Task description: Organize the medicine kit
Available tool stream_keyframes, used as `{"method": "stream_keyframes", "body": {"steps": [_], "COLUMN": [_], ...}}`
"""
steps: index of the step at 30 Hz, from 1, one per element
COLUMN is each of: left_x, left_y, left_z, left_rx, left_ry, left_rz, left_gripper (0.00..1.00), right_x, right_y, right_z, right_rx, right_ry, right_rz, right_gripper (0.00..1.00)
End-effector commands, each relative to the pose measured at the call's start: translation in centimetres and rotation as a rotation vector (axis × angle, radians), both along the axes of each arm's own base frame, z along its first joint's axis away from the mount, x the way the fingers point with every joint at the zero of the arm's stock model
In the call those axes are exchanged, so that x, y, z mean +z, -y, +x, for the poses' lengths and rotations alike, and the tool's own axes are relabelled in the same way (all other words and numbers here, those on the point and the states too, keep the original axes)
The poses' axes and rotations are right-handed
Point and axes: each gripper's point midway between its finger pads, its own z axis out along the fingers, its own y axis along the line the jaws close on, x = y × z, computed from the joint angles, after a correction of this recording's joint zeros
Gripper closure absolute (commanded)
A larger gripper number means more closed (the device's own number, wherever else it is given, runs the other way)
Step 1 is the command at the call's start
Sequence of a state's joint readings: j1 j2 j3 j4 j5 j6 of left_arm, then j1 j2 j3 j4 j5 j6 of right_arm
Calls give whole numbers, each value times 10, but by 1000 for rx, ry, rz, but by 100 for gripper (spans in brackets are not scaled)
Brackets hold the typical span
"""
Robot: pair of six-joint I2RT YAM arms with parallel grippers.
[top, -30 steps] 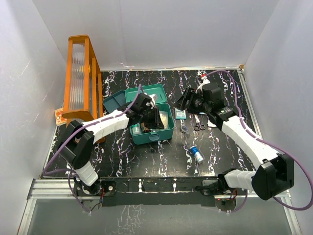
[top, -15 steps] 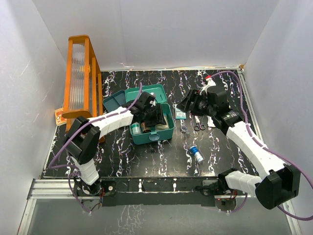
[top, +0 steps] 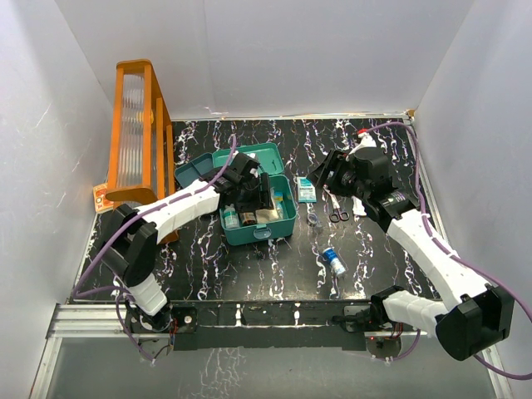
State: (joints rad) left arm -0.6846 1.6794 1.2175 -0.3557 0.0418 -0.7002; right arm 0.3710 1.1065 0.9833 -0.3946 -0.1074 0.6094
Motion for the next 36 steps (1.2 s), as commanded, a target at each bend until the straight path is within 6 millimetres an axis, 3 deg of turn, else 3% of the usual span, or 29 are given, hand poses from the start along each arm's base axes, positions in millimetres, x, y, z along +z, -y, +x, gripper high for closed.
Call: {"method": "stream_keyframes", "body": {"steps": [1,4,8,17,24,29,36], "left_x": [17,6,-5,-18,-11,0,-1], "left_y": [1,6,2,10,31,37,46], "left_z": [4,7,8,7,3,5,-4], "left_rx": [-48,-63,-69,-97,-166,-175,-181], "left_ry": [61,51,47,32,29,51,24], "left_rz": [3,6,42,20,-89,-132,-207], "left_gripper": [41,45,37,31,46,51,52], "right_x": [10,7,6,5,5,4,4], "right_y": [15,15,13,9,9,10,11], "right_z": [9,10,12,13,12,11,13], "right_rx": [-102,-104,-100,-83,-80,-81,-91], "right_ry": [49,39,31,25,26,23,23], "right_rz": [-4,-5,-3,-1,0,0,-4], "right_gripper": [39,39,39,39,39,39,39]}}
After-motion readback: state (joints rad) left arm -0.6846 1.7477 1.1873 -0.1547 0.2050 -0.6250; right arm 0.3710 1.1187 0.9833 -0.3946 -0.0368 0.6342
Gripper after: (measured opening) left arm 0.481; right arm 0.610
